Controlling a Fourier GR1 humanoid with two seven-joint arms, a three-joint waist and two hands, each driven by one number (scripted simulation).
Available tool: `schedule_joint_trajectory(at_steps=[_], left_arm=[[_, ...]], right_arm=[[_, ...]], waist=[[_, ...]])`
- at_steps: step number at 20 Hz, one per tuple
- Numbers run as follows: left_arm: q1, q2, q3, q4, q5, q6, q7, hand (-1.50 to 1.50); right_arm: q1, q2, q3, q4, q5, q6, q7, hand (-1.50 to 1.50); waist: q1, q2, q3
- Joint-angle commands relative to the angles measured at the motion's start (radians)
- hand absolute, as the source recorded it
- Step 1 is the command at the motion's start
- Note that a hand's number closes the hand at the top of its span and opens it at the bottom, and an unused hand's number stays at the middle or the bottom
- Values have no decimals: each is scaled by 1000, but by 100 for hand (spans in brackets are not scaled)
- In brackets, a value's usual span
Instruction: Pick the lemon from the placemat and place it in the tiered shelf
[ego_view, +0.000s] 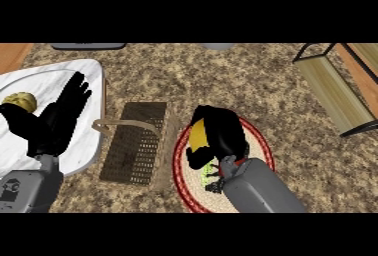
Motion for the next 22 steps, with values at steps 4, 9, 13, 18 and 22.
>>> schedule_joint_trajectory(at_steps=[4, 9, 13, 18, 22], left_arm=[[-15, 19, 28, 21, 8, -18, 7, 0], [8, 34, 34, -41, 20, -41, 48, 0], [-8, 10, 45, 27, 1, -44, -2, 0], [-70, -12, 44, 90, -23, -27, -5, 0], [2, -40, -1, -55, -55, 11, 58, 0]], right_arm=[[-7, -10, -76, -337, 72, -100, 88, 150], [-94, -61, -237, -485, 44, 37, 201, 150], [-127, -113, -310, -578, 57, 148, 275, 150], [-209, -242, -496, -530, -13, 242, 246, 150], [-199, -327, -614, -528, -58, 280, 226, 150]], waist=[[-15, -3, 0], [5, 0, 0], [4, 2, 0], [0, 6, 0], [7, 3, 0]])
